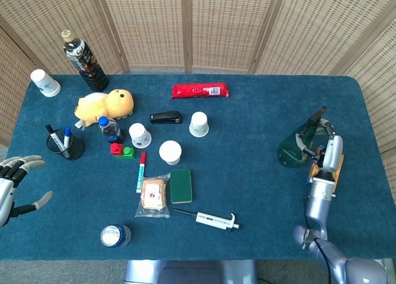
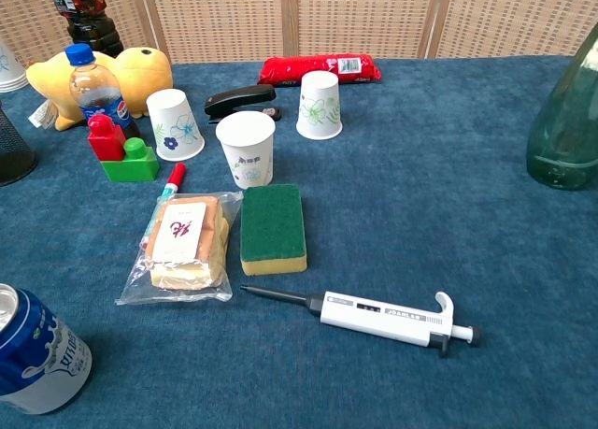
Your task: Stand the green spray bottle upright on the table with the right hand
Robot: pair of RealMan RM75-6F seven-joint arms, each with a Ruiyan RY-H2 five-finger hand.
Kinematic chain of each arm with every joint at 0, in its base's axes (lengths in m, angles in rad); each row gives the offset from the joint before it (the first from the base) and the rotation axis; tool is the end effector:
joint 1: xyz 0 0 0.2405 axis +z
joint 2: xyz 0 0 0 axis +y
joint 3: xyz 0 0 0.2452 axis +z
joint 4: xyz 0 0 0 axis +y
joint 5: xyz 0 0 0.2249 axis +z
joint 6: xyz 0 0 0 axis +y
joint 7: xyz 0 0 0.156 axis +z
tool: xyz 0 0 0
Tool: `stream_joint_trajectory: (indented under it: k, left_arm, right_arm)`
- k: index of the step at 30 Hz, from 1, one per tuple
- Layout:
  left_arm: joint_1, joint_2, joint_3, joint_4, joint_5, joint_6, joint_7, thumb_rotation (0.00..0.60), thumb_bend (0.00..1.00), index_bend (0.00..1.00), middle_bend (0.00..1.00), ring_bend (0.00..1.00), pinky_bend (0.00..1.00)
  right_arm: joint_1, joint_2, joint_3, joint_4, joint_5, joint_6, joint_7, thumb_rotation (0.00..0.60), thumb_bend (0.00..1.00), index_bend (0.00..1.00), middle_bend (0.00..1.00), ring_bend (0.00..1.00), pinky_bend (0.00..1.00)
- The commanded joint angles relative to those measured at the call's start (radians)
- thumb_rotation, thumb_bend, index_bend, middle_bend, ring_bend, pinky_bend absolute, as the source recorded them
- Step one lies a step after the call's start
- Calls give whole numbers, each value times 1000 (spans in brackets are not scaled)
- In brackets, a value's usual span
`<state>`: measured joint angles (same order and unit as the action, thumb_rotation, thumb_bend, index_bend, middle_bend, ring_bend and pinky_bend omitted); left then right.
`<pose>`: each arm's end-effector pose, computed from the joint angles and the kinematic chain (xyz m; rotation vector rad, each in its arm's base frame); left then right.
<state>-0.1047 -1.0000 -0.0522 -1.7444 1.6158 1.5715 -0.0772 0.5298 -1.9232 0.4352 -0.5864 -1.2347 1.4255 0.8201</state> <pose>-0.2632 0.1957 0.1701 -1.4230 -0.8472 -1.1113 -0.2942 -0.3716 0.0522 0.7004 -1.1047 1.7148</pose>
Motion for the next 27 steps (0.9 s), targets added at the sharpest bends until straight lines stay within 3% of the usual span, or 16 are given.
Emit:
stream_joint_trajectory:
  k: [1, 5, 18, 24, 27]
  left_arm:
    - [-1, 0, 0, -1, 2, 0, 0, 488, 280, 279, 284, 279, 222]
    - [-2, 0, 0, -3, 6, 1, 0, 488, 278, 279, 284, 278, 220]
    - [-3, 2, 1, -6, 13, 6, -2, 485, 278, 279, 284, 279, 215]
    - [-2, 2, 1, -2, 16, 12, -10, 479, 278, 279, 283, 279, 213]
    - [-2, 1, 1, 0, 19, 14, -13, 483, 279, 279, 283, 279, 213]
  right_arm:
    - [-3, 5, 2, -3, 0, 3, -2, 600, 311, 502, 457, 373, 478]
    - [-10, 10, 1, -9, -2, 8, -4, 576, 312, 477, 455, 374, 478]
    - [-32, 31, -15, -35, -12, 3, -21, 217, 268, 335, 396, 330, 421]
    - [-39, 48, -22, -57, -18, -4, -33, 152, 266, 280, 370, 306, 381]
    - [-42, 57, -24, -68, -20, -8, -44, 147, 266, 260, 359, 295, 362]
